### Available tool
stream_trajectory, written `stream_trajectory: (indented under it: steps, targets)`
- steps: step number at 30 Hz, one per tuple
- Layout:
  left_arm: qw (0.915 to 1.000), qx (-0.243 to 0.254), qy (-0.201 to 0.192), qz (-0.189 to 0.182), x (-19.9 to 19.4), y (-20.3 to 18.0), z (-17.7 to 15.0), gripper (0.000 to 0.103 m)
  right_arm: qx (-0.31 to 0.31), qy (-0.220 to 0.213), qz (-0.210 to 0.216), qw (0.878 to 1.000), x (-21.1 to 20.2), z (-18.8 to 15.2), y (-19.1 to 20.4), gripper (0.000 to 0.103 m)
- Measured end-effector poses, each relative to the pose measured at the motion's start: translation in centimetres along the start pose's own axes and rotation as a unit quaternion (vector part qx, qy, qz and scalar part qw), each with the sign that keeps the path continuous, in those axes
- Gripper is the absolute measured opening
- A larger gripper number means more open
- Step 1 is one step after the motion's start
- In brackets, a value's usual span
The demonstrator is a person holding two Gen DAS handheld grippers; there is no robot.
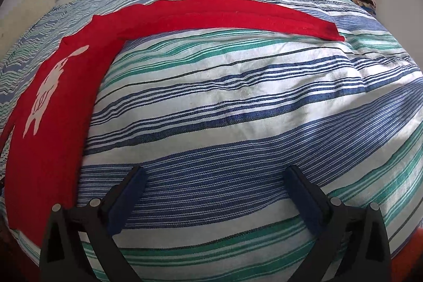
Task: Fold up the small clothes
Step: 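Open the left gripper and lay the sleeve flat on the bed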
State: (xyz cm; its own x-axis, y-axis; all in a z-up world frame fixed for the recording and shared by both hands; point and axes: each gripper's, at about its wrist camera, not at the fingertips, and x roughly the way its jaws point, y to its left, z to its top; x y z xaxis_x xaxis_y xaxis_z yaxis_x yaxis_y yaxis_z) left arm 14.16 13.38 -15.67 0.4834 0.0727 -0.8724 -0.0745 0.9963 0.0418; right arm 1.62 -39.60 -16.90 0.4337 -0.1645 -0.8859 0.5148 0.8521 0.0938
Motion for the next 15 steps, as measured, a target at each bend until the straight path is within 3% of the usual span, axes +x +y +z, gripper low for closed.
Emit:
stream_trajectory:
  steps: [15]
  targets:
    - [0.9999,0.014,0.006,0.008,0.14,-0.25,-0.34,0.103,0.002,0.002,0.001,1.0,0.11,-0.01,-0.01,0.103]
